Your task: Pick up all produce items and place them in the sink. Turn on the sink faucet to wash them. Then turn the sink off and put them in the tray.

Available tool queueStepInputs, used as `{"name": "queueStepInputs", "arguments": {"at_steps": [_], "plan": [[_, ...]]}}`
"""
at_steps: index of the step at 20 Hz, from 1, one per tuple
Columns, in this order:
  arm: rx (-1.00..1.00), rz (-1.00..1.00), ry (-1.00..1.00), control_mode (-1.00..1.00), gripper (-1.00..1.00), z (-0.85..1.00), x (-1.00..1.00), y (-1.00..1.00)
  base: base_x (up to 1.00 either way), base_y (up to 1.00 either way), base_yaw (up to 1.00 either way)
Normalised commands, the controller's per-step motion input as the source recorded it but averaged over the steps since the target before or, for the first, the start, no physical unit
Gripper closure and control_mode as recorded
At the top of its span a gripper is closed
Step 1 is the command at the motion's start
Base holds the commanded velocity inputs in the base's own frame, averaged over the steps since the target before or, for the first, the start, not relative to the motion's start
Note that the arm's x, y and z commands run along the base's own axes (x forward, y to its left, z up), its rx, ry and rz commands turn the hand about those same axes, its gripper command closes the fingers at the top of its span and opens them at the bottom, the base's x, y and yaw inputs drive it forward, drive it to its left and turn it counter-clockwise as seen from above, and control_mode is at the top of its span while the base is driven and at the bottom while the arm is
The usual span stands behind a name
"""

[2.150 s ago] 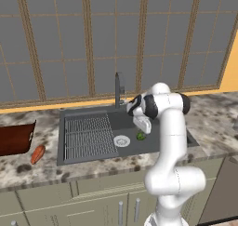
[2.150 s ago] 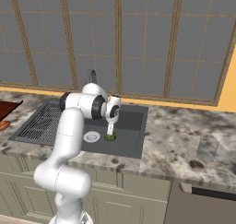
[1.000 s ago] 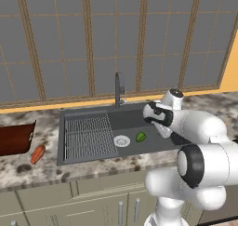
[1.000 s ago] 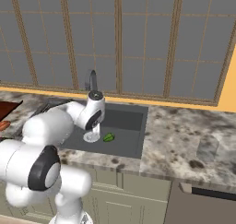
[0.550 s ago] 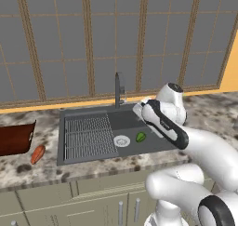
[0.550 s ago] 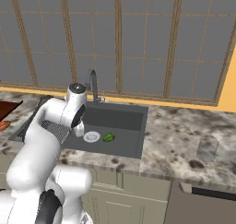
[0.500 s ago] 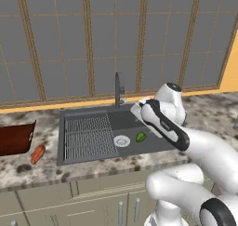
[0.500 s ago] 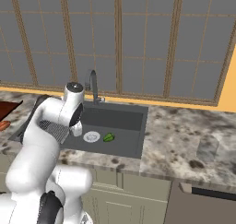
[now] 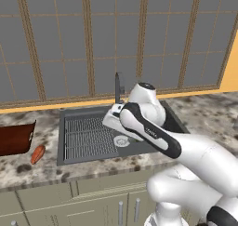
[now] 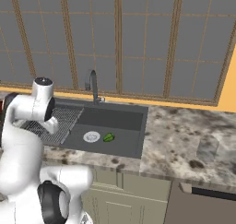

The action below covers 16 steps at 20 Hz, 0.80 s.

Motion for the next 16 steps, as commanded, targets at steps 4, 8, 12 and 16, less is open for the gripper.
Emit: {"name": "queueStepInputs", "arguments": {"at_steps": [4, 8, 12, 16], "plan": [[-0.19, 0.32, 0.03, -1.00, -1.00, 0.23, 0.00, 1.00, 0.00, 0.00, 0.00], [-0.20, 0.24, 0.08, -1.00, -1.00, 0.24, 0.14, 1.00, 0.00, 0.00, 0.00], [-0.15, 0.01, 0.19, -1.00, -1.00, 0.17, 0.78, 1.00, 0.00, 0.00, 0.00], [-0.08, 0.00, 0.13, -1.00, -1.00, -0.09, 0.49, 0.93, 0.00, 0.00, 0.00]]}}
